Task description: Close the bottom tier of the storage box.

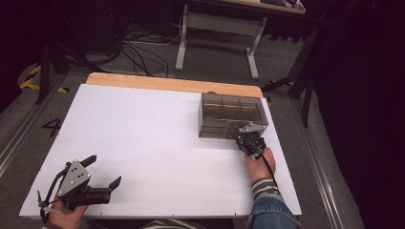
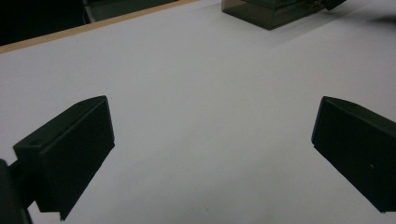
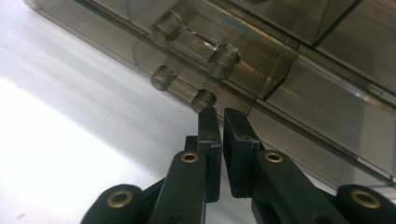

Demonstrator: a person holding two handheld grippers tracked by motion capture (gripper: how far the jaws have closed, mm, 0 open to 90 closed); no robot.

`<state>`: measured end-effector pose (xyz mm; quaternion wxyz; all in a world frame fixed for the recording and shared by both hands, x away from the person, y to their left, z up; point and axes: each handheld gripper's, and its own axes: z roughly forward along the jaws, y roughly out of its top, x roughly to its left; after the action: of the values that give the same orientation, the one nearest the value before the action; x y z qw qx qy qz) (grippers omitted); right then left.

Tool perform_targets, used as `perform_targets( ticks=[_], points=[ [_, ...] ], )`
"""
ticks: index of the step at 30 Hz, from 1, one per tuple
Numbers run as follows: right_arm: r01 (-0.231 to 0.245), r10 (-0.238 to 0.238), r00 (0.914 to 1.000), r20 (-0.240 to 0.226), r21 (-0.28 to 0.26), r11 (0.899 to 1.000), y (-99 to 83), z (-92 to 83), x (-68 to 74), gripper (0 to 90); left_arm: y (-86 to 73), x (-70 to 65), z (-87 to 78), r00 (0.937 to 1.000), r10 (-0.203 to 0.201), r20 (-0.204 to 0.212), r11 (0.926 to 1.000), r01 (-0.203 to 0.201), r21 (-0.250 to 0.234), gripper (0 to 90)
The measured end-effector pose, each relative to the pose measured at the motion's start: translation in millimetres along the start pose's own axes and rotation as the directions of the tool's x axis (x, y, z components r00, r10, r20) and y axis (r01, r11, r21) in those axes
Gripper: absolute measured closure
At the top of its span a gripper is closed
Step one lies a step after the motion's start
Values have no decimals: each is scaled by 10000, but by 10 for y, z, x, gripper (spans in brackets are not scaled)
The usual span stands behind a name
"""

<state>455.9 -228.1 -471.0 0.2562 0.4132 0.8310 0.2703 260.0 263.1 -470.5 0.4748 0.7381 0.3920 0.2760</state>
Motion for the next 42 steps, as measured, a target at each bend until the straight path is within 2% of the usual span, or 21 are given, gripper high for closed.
perform_targets(
  ticks=[5,11,19,21,27,34,39,41,42],
  points=[
    [-106,101,9998,-159,-273,9996,6,-132,4,818,6,-4,8,10000,32,41,10000,-32,-15,0],
    [-45,13,9990,-455,-703,9975,13,-321,38,754,14,-3,20,10000,23,87,10000,-23,-48,0],
    [-43,-92,9957,-921,-1448,9895,20,-555,80,580,15,-1,16,10000,15,88,10000,-14,-81,0],
    [12,-156,9957,-910,-1563,9877,22,-597,93,553,16,0,16,10000,17,96,10000,-16,-91,0],
    [90,-346,9907,-1316,-1903,9817,35,-694,133,466,22,-4,29,9999,34,124,9999,-33,-106,0],
    [184,-643,9793,-1918,-2321,9725,56,-768,186,340,22,3,29,9999,12,153,9999,-11,-101,0],
    [233,-864,9665,-2415,-2527,9673,58,-785,212,192,29,3,48,9998,39,211,10000,-37,-87,0],
    [317,-1047,9585,-2653,-2660,9634,55,-792,229,128,31,3,51,9997,45,226,9999,-43,-92,0],
    [314,-1122,9513,-2871,-2719,9618,54,-797,242,99,31,3,51,9997,46,224,9999,-44,-90,0]
  ],
)
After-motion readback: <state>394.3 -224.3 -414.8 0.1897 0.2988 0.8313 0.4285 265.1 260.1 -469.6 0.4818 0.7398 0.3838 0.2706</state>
